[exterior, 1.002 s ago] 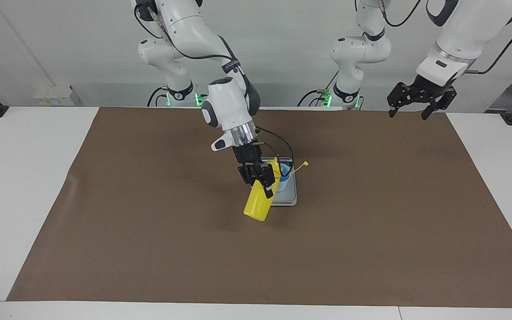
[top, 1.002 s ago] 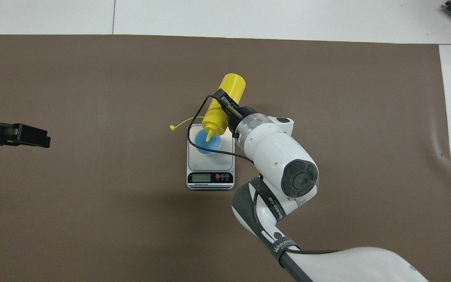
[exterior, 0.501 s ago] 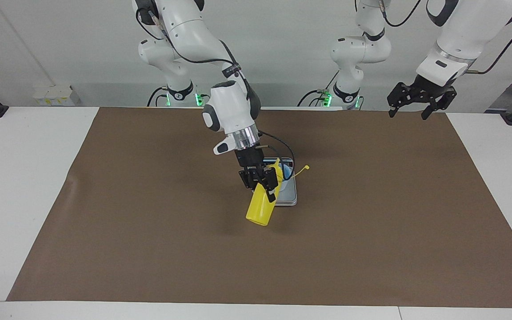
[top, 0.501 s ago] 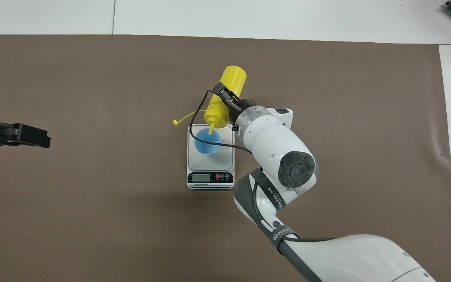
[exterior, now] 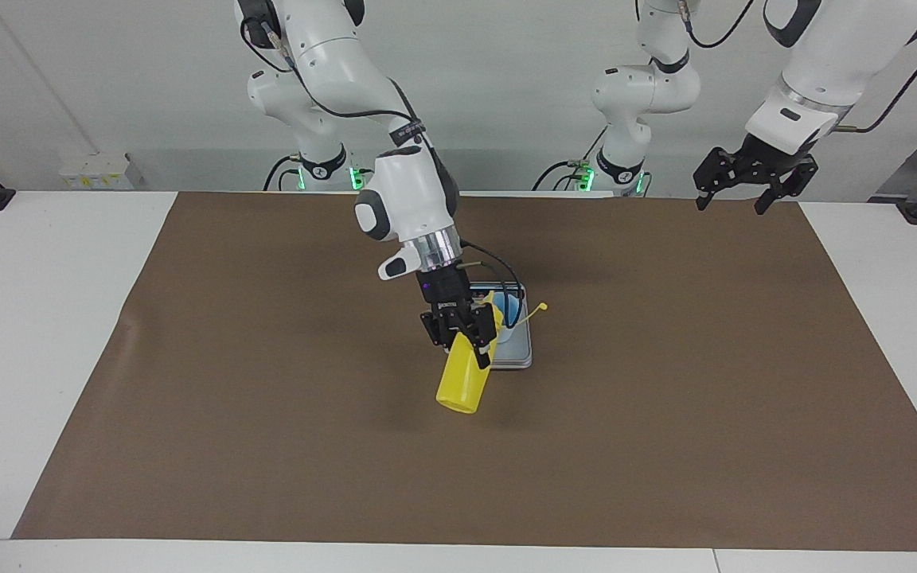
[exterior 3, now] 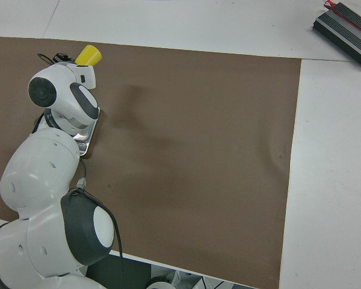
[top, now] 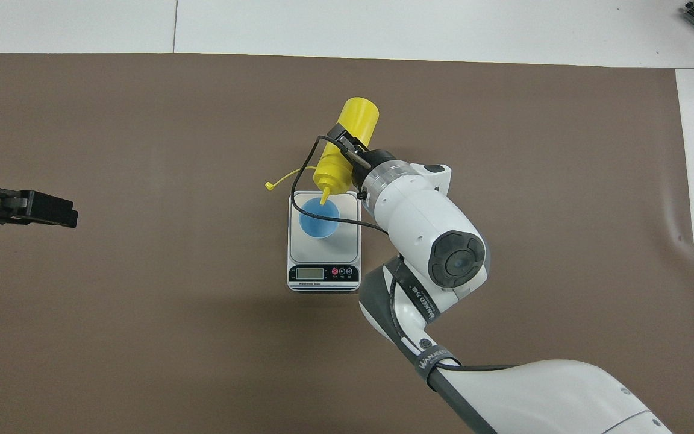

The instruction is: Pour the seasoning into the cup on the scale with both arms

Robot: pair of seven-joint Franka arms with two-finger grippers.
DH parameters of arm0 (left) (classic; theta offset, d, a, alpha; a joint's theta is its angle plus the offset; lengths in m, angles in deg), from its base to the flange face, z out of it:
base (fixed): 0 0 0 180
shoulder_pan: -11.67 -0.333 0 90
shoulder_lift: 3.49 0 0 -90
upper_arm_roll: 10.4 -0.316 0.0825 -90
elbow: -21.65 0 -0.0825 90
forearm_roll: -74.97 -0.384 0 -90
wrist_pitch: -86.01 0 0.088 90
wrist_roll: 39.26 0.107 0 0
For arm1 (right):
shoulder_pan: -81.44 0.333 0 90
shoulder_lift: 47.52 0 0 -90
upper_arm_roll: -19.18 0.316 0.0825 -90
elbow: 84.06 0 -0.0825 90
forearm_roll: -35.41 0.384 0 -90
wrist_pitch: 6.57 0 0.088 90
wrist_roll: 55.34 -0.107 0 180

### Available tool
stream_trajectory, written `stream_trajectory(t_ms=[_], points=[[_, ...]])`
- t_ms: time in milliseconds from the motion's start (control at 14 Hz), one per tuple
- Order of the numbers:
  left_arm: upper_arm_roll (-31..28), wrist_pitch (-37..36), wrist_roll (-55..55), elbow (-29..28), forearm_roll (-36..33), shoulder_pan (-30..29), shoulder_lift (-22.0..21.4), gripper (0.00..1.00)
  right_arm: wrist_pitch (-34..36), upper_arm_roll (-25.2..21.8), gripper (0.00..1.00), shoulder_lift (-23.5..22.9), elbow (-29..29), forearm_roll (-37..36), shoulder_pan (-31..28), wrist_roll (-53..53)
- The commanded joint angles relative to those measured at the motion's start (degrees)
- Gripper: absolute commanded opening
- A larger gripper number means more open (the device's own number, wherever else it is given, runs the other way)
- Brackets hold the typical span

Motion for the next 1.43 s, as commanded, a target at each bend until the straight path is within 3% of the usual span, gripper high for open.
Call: stream_trajectory(t_ms=[0, 1002, 1360], points=[[0.3, -0.6, 0.4, -1.2, 0.5, -0.8, -1.3, 1.00, -0.1, 0.3, 0.00, -2.0, -4.3, -1.4, -0.6, 0.7], [0.3, -0.6, 0.4, -1.2, 0.5, -0.8, -1.3, 1.00, 8.4, 1.0, 0.00, -3.3, -13.4, -1.8, -0.3, -4.7], [0.3, -0.6, 0.4, -1.2, 0.5, -0.8, -1.3, 1.00, 8.5, 1.0, 0.00, -7.3, -16.1, -1.7, 0.1, -4.8]])
